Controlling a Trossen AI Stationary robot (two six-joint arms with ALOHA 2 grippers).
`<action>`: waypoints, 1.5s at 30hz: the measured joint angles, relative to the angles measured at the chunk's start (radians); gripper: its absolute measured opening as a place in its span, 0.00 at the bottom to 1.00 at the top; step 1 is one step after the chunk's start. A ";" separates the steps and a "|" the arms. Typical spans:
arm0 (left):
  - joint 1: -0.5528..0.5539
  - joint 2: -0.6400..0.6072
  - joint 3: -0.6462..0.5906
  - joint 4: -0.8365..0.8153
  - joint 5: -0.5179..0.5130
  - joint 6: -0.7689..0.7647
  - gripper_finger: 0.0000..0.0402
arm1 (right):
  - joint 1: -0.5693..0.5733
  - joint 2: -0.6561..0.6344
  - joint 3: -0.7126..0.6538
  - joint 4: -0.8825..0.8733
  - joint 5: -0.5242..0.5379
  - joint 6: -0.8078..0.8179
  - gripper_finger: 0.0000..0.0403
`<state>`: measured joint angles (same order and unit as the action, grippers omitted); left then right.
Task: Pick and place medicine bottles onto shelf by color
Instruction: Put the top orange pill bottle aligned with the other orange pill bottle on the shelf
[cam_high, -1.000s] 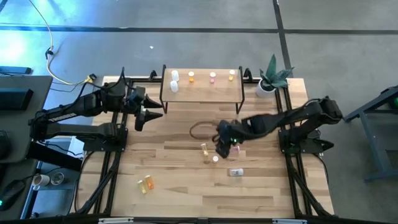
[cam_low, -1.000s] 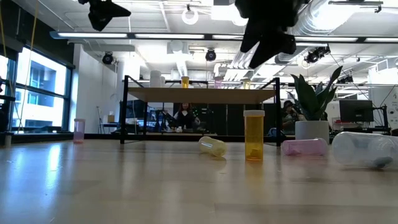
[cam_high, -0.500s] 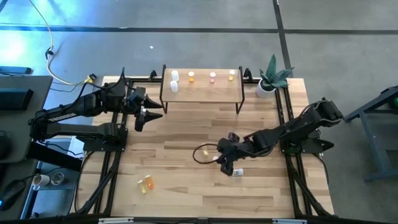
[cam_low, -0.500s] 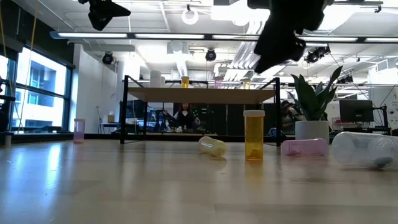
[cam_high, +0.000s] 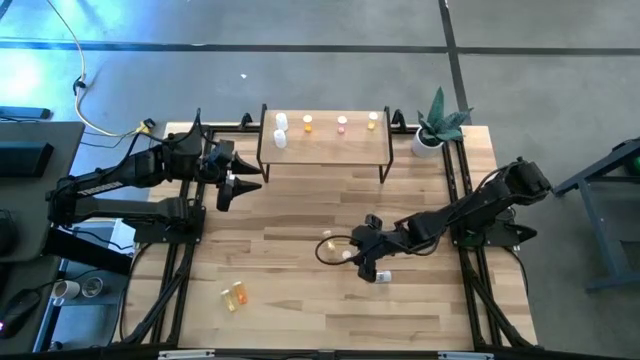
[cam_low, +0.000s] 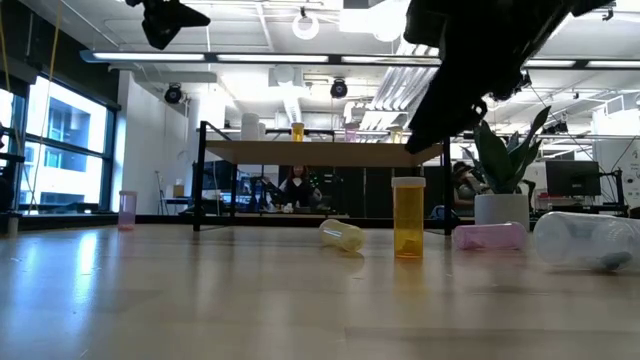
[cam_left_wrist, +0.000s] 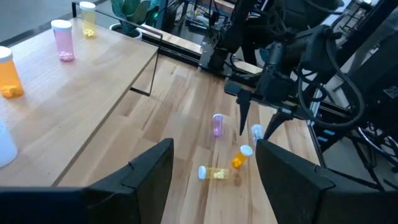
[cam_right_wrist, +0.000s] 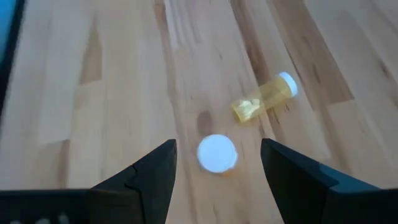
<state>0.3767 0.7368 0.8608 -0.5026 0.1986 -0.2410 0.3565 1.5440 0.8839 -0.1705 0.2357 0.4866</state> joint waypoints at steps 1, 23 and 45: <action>0.000 0.000 0.000 0.000 0.000 -0.010 0.54 | -0.001 0.000 -0.009 0.014 0.001 -0.011 0.56; 0.001 0.003 0.000 0.000 -0.068 -0.045 0.54 | -0.003 0.114 -0.078 0.215 0.000 -0.095 0.56; 0.001 0.003 0.000 0.000 -0.077 -0.045 0.54 | -0.002 0.132 -0.073 0.235 -0.009 -0.061 0.24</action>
<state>0.3775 0.7395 0.8608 -0.5026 0.1218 -0.2859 0.3542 1.6760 0.8104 0.0643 0.2272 0.4260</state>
